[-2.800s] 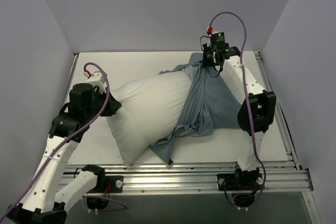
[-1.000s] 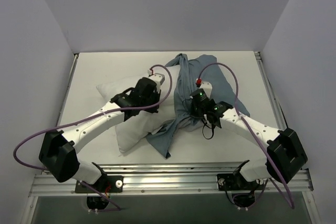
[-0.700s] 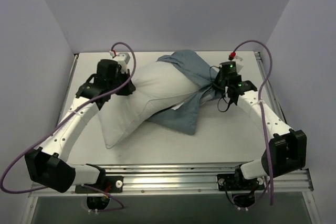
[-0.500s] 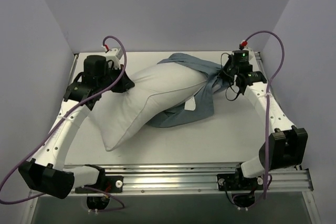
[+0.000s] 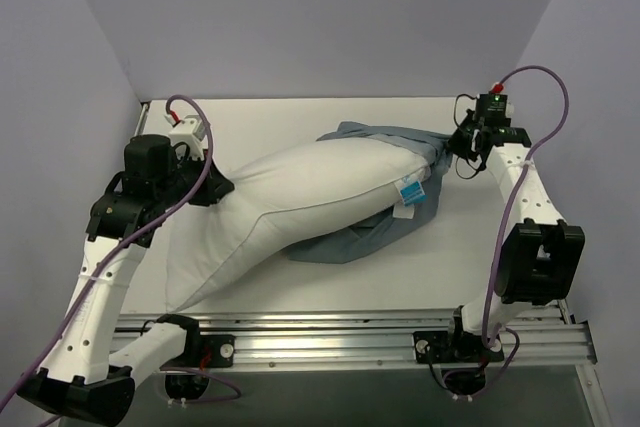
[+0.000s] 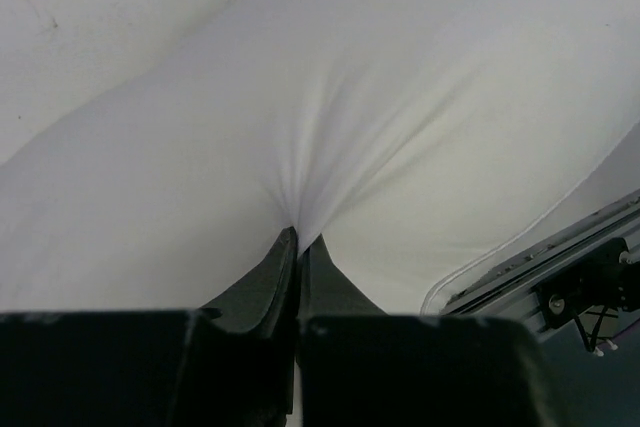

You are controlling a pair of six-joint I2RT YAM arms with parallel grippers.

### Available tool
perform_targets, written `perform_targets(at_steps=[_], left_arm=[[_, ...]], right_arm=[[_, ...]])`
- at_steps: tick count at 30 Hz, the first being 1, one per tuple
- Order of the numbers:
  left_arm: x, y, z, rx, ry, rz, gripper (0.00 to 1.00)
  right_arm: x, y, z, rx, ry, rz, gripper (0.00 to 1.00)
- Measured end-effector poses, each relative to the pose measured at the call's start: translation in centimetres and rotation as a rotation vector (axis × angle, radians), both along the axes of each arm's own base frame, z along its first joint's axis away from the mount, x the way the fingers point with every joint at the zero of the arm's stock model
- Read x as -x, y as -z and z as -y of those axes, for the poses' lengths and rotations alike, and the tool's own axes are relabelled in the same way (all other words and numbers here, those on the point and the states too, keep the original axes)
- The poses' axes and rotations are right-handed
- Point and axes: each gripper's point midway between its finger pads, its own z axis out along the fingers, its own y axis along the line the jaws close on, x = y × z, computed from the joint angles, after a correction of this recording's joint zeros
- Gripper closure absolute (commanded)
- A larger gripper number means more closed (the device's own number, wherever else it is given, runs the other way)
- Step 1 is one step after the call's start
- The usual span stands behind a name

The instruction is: Remove the pillowcase from the pillow

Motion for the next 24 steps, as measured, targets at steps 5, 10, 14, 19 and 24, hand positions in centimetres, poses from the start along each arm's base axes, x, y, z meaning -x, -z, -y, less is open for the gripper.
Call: perform_targets(at_steps=[5,10,14,19,24], left_arm=[[-0.5,0.8,-1.8,-0.029,-0.078,-0.015,0.98],[-1.2,-1.1,-4.2,-0.076,-0.194,0.015,0.98],[-2.7,-5.5,-5.4,-0.087,-0.27,0.1,0.98],[-5.6,-12.5,-6.4,-0.083,-0.343,0.252,0.98],[-9.7,-16.1,-7.5,-0.108,-0.425,0.329,0.98]], right_arm=[[-0.3,0.6,4.8,0.102,0.122,-0.021,1.0],[-0.7,-2.1,10.1,0.213,0.265,0.021,1.0],[-2.5,-7.2,11.7,0.264,0.308,0.115,1.0],[-4.9,-15.9,11.9,0.302,0.289,0.323,1.0],[-6.1,-24.4,10.0,0.323,0.194,0.581,1.0]])
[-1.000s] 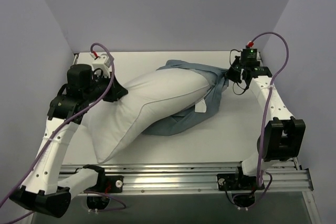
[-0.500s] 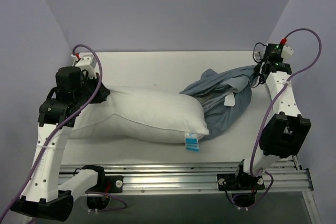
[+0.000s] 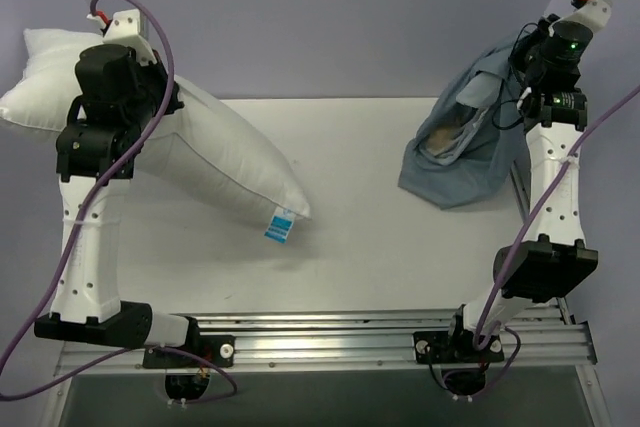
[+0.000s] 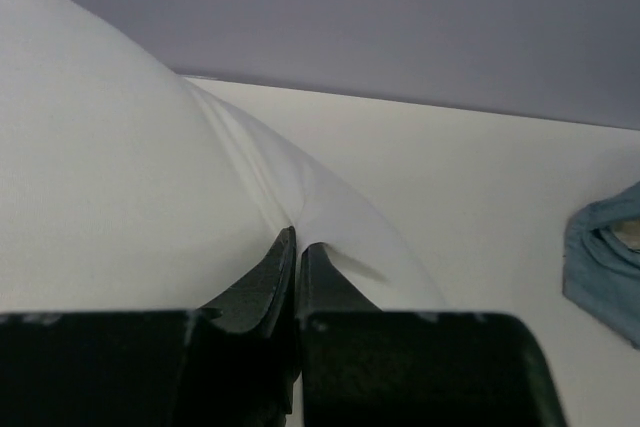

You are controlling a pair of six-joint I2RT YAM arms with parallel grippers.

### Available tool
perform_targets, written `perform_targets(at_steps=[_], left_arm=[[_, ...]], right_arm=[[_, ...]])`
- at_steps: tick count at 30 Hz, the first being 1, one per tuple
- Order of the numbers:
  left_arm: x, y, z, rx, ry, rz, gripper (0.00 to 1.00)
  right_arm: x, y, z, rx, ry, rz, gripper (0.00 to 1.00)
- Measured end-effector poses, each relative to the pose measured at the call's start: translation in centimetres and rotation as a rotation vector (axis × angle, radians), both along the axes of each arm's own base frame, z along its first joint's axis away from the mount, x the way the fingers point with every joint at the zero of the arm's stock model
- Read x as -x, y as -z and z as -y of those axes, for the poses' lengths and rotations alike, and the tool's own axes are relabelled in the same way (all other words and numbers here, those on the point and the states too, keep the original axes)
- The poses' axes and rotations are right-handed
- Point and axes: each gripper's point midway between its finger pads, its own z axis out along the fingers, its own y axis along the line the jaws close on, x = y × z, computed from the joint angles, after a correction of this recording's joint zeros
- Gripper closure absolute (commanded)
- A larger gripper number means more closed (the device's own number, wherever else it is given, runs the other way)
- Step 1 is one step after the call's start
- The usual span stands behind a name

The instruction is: Remove the pillowcase from the pillow

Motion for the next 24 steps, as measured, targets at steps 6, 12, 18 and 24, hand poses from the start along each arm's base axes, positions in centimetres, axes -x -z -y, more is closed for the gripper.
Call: perform_targets(at_steps=[6,12,18,24], left_arm=[[-3.1,3.0,-1.1,-0.008,-0.087,-0.033,0.98],[-1.2,11.7,-1.8,0.045,-0.156,-0.124,0.98],[2.4,24.5,-2.1,0.102,-0.223,-0.342,0.98],[2.4,28.9,-0.1,0.216,-0.191,-0.438,0.97]], right_arm=[[1.6,-3.2,-9.1,0.11,-0.318,0.169,0.98],[4.9,8.0,-22.1,0.07,-0.663,0.058,0.99],[11.4,31.8,-24.9,-0.06,-0.692,-0.524,0.99],[18.1,39.9,-21.9,-0.127,-0.552,-0.807,0.94]])
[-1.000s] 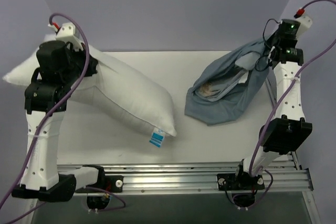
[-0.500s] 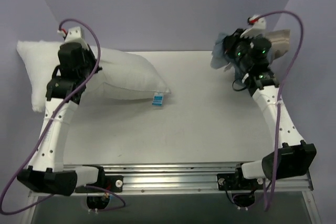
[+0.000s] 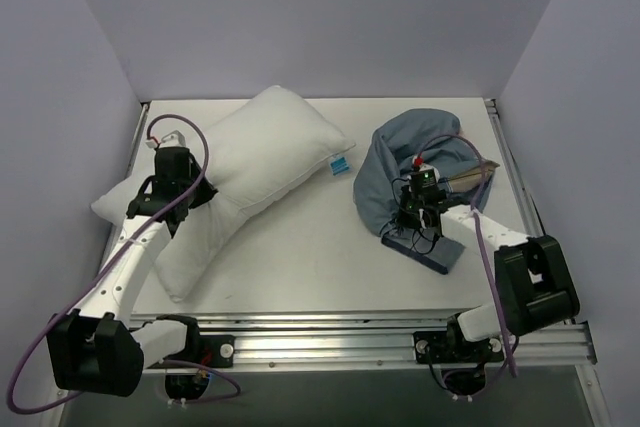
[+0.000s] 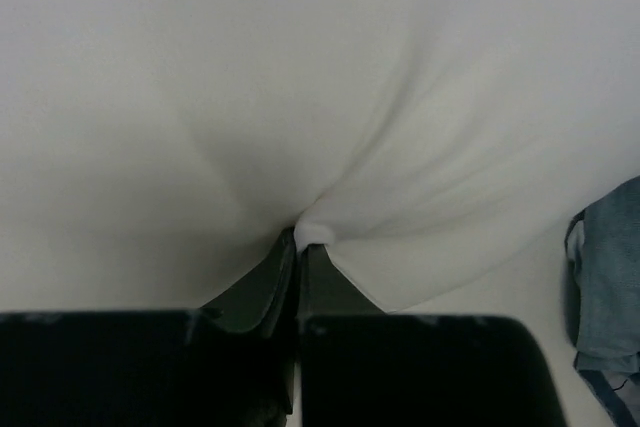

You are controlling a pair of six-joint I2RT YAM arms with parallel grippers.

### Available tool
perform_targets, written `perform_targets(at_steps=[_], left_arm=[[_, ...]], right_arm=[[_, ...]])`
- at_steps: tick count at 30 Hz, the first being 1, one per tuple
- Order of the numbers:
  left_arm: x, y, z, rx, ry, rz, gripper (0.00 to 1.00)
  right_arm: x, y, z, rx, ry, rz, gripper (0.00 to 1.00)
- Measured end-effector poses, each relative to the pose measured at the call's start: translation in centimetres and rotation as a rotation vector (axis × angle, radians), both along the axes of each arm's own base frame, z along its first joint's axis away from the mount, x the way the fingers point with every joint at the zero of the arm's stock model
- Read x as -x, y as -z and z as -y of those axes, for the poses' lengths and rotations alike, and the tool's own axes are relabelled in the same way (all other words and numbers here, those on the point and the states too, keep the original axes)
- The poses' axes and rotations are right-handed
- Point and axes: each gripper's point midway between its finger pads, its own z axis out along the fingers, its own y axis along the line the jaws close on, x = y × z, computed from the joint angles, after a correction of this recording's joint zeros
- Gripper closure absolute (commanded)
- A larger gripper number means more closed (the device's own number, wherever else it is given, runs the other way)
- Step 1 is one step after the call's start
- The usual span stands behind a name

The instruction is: Remove the pillowcase from the pillow

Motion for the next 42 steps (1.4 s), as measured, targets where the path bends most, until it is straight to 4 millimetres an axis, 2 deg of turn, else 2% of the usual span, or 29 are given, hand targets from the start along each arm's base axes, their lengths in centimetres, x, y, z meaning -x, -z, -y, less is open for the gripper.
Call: perform_targets(at_steps=[3,4,5,6,7,9,10,12,13,14,15,17,19,21,23,25,26,29,31,33,36,39,42], left_arm=[[-0.8,-0.7,0.7,0.046,0.002,0.037,0.95],[-1.2,-0.7,0.9,0.057,0.003,0.043,0.93],[-1.5,-0.7,1.0,0.069,0.004,0.046,0.91],[-1.8,-0.5,1.4,0.083,0.01,0.043,0.83],[-2.2,-0.4,1.7,0.099,0.021,0.038,0.77],[-3.0,0.1,2.9,0.146,0.059,0.024,0.62],[-3.3,0.2,3.5,0.169,0.078,0.02,0.43],[-3.5,0.2,4.5,0.207,0.117,0.014,0.24],[-3.4,0.0,4.9,0.22,0.132,0.016,0.08],[-3.2,-0.5,5.2,0.227,0.151,0.026,0.02],[-2.9,-1.4,5.5,0.232,0.166,0.044,0.06],[-2.0,-3.9,5.2,0.212,0.18,0.079,0.06],[-1.2,-7.9,4.5,0.167,0.192,0.147,0.06],[-0.2,-13.1,3.7,0.116,0.199,0.253,0.06],[1.5,-18.9,2.5,0.057,0.19,0.381,0.06],[4.0,-24.5,1.0,-0.003,0.167,0.514,0.06],[5.4,-26.6,0.3,-0.03,0.152,0.567,0.06],[10.3,-32.5,-2.0,-0.111,0.092,0.697,0.06],[13.5,-35.2,-3.6,-0.156,0.044,0.766,0.06],[16.7,-37.2,-5.0,-0.192,-0.007,0.824,0.06],[21.5,-38.8,-7.2,-0.239,-0.085,0.889,0.06],[25.0,-38.8,-8.9,-0.269,-0.152,0.924,0.06],[27.1,-37.8,-10.0,-0.287,-0.198,0.93,0.06]], right_arm=[[0.7,-1.0,1.6,0.036,0.065,0.013,0.88],[0.6,-1.6,2.4,0.041,0.098,0.027,0.74],[0.4,-2.1,3.4,0.042,0.139,0.037,0.65],[0.3,-2.5,4.7,0.042,0.185,0.043,0.55],[0.1,-2.8,6.1,0.041,0.237,0.048,0.5],[0.1,-3.5,8.7,0.034,0.329,0.067,0.34],[0.2,-3.9,9.8,0.031,0.367,0.076,0.29],[0.4,-5.3,10.6,0.019,0.404,0.112,0.2],[0.5,-6.2,10.6,0.009,0.408,0.136,0.1],[0.5,-7.7,10.5,-0.003,0.409,0.165,0.06],[0.4,-9.2,10.4,-0.01,0.407,0.198,0.01],[-0.2,-13.5,10.4,-0.023,0.404,0.282,0.0],[-0.9,-19.0,10.7,-0.027,0.407,0.401,0.0],[-1.0,-25.0,11.3,-0.016,0.416,0.524,0.0],[-0.3,-31.0,12.0,-0.003,0.429,0.655,0.0],[1.4,-35.9,12.8,0.015,0.448,0.764,0.0],[2.3,-38.0,13.1,0.026,0.457,0.814,0.0],[5.6,-42.5,14.3,0.073,0.484,0.928,0.0],[8.2,-44.8,15.1,0.113,0.502,0.994,0.0],[10.2,-46.2,15.5,0.142,0.511,1.04,0.0],[12.4,-46.9,15.5,0.167,0.489,1.08,0.0],[14.2,-47.0,15.5,0.178,0.468,1.109,0.0],[16.1,-46.8,16.0,0.192,0.469,1.139,0.0]])
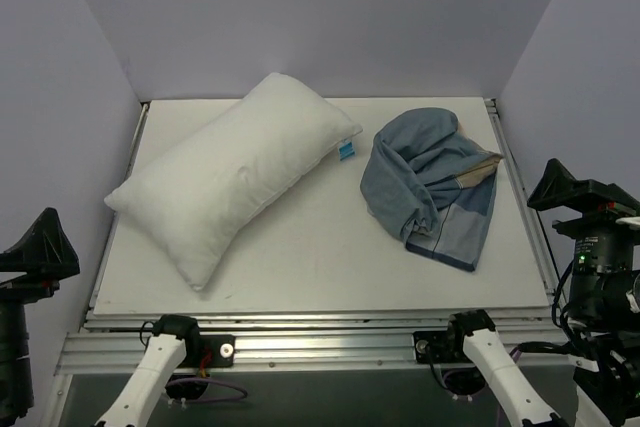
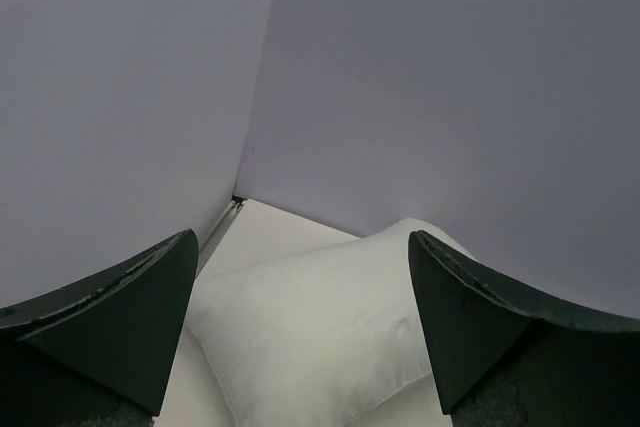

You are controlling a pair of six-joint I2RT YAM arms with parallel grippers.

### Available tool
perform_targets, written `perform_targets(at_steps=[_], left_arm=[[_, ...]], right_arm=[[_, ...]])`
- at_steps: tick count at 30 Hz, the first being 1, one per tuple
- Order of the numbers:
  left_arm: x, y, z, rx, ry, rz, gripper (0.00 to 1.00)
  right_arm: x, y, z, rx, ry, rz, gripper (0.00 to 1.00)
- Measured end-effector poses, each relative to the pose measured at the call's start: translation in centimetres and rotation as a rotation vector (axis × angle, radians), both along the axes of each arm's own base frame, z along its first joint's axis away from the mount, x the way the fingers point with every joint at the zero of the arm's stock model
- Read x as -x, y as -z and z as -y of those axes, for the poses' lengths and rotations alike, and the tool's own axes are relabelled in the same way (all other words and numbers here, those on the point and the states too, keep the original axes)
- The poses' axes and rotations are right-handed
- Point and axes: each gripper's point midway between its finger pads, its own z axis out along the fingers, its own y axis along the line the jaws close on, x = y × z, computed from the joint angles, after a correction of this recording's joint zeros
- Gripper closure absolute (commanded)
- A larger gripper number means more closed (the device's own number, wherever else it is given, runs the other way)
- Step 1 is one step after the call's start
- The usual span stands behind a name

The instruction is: Remove the pillowcase from the pillow

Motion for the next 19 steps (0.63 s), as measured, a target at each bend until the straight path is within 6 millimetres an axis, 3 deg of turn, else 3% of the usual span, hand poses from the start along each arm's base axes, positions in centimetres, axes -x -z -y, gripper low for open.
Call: perform_targets(at_steps=[5,13,19], left_arm=[[1.0,2.0,-0.8,0.01,-0.027,-0.023,0.06],[1.5,5.1,-2.1,0.057,-0.069,-0.04,0.06],[2.9,5.1,-3.2,0.101,-0.086,0.009,0.06]], right_arm=[[1.7,0.3,0.6,0.008,0.02,0.026,0.0],[1.3,0.9,0.6,0.026,0.023,0.009,0.0],[1.0,1.0,0.7,0.027,0.03,0.016,0.0]])
